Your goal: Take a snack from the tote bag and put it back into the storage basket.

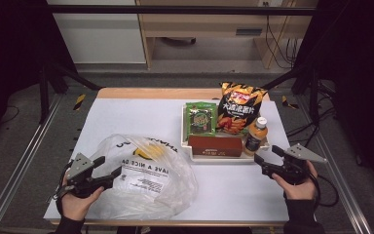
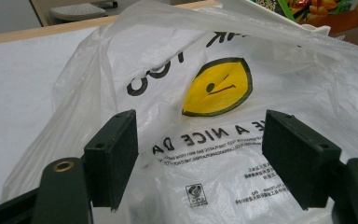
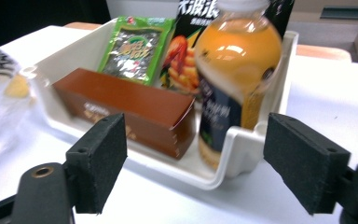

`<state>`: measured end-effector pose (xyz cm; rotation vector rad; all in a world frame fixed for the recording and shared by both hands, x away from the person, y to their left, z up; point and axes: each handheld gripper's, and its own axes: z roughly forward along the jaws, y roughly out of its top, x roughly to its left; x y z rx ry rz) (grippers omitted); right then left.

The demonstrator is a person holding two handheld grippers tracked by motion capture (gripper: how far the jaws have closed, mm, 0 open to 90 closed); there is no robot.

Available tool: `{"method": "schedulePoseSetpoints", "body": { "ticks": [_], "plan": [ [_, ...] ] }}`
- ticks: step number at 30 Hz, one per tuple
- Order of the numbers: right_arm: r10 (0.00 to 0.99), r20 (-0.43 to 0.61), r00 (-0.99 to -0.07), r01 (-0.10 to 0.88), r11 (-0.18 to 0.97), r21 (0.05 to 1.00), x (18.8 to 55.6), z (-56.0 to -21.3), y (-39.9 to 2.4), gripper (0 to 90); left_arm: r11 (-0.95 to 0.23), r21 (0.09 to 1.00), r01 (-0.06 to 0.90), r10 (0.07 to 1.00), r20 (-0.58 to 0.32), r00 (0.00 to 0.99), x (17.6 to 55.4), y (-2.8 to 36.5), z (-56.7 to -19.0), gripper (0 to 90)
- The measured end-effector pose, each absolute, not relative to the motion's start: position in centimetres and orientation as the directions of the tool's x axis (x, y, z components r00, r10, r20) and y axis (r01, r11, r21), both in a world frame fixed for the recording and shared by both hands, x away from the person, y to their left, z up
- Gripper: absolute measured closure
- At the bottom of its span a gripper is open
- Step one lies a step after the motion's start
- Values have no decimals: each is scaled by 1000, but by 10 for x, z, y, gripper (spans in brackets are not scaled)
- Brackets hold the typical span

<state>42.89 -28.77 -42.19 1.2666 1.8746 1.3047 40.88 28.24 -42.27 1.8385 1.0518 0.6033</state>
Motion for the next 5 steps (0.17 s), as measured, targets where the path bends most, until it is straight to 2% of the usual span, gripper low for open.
{"method": "schedulePoseSetpoints", "body": {
  "ticks": [5],
  "plan": [
    [901,76,-428,408,117,905,420,-431,-286,259,-219,882,417,859,-28,510,411,283,-424,265]
  ]
}}
